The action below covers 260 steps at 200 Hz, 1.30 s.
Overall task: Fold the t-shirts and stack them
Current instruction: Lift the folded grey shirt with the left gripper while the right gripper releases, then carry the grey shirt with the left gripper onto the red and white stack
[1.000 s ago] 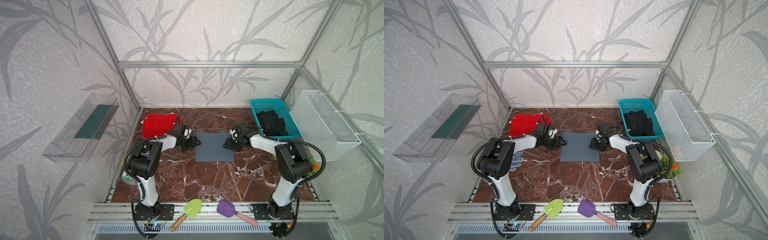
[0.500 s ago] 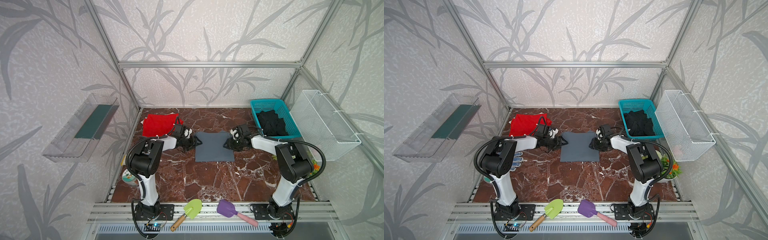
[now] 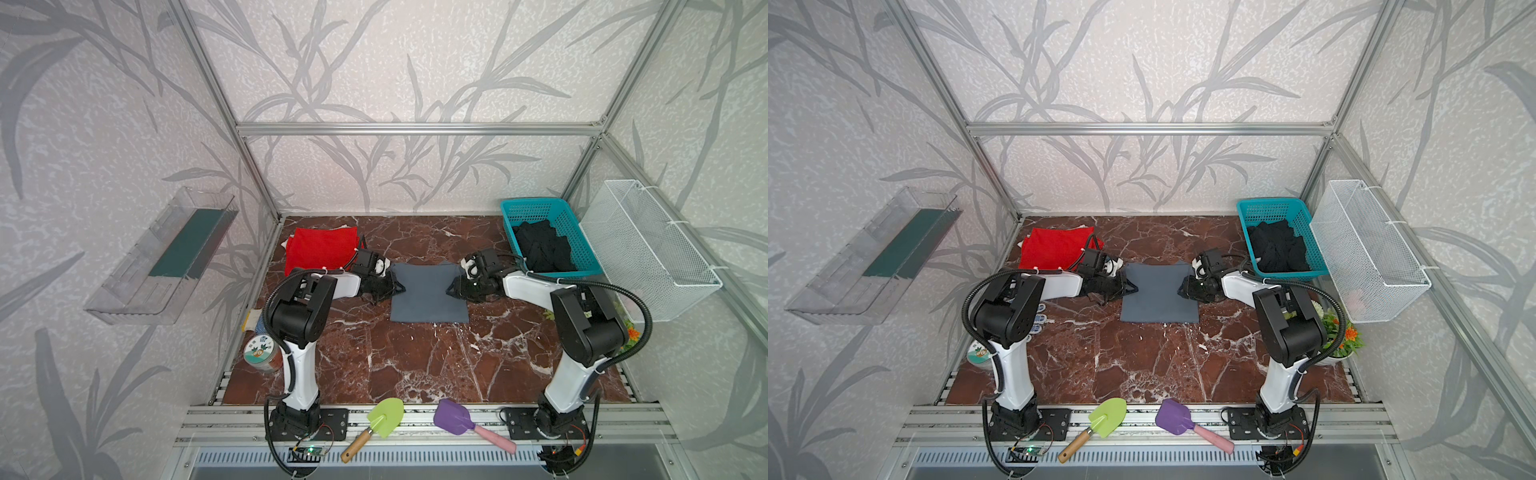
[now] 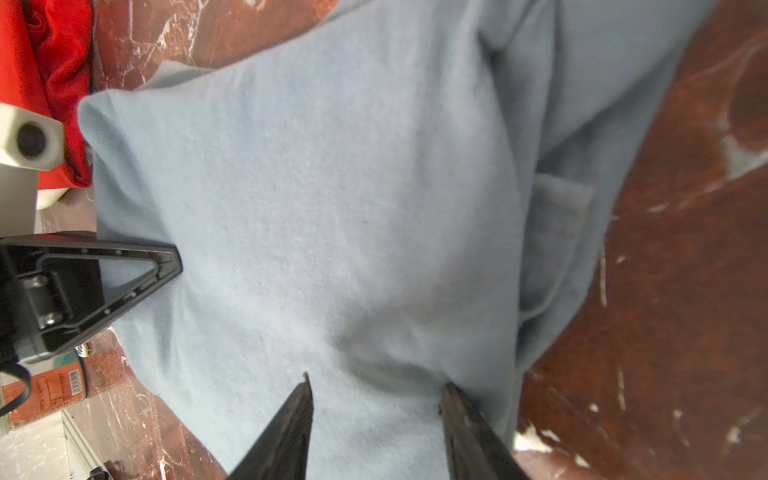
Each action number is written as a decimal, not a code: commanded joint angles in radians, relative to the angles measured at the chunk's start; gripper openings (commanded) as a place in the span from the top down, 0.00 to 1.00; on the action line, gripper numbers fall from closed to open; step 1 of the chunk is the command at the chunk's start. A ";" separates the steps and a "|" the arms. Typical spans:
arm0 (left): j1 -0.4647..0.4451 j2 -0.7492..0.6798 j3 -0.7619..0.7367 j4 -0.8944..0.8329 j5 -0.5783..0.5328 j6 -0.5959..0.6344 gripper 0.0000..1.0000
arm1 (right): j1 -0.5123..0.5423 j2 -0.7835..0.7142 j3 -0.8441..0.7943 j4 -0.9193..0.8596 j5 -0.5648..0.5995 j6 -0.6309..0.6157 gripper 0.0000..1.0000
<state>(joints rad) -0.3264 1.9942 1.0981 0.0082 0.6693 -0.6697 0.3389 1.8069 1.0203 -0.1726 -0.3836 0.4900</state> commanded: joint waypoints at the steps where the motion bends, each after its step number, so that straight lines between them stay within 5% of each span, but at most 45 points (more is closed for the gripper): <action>1: -0.003 -0.002 0.111 -0.301 -0.120 0.108 0.98 | -0.004 -0.058 -0.030 0.005 -0.007 -0.033 0.48; 13: 0.001 0.003 0.205 -0.450 -0.170 0.156 1.00 | 0.000 -0.118 -0.037 0.011 -0.009 -0.050 0.44; 49: 0.031 0.056 0.502 -0.843 -0.325 0.270 1.00 | 0.075 -0.333 -0.086 0.022 0.042 -0.123 0.00; 107: 0.072 0.232 0.998 -1.270 -0.531 0.416 1.00 | 0.333 -0.539 -0.187 0.172 0.148 -0.118 0.01; 144: 0.091 0.341 1.276 -1.426 -0.704 0.469 1.00 | 0.371 -0.552 -0.231 0.193 0.128 -0.075 0.01; 170: 0.102 0.355 1.342 -1.426 -0.801 0.498 1.00 | 0.371 -0.561 -0.252 0.175 0.137 -0.079 0.01; 260: 0.152 0.329 1.418 -1.382 -0.849 0.546 1.00 | 0.370 -0.519 -0.249 0.188 0.126 -0.046 0.01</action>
<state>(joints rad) -0.1825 2.3524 2.4443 -1.3525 -0.1284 -0.1623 0.7094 1.2701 0.7689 -0.0044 -0.2470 0.4267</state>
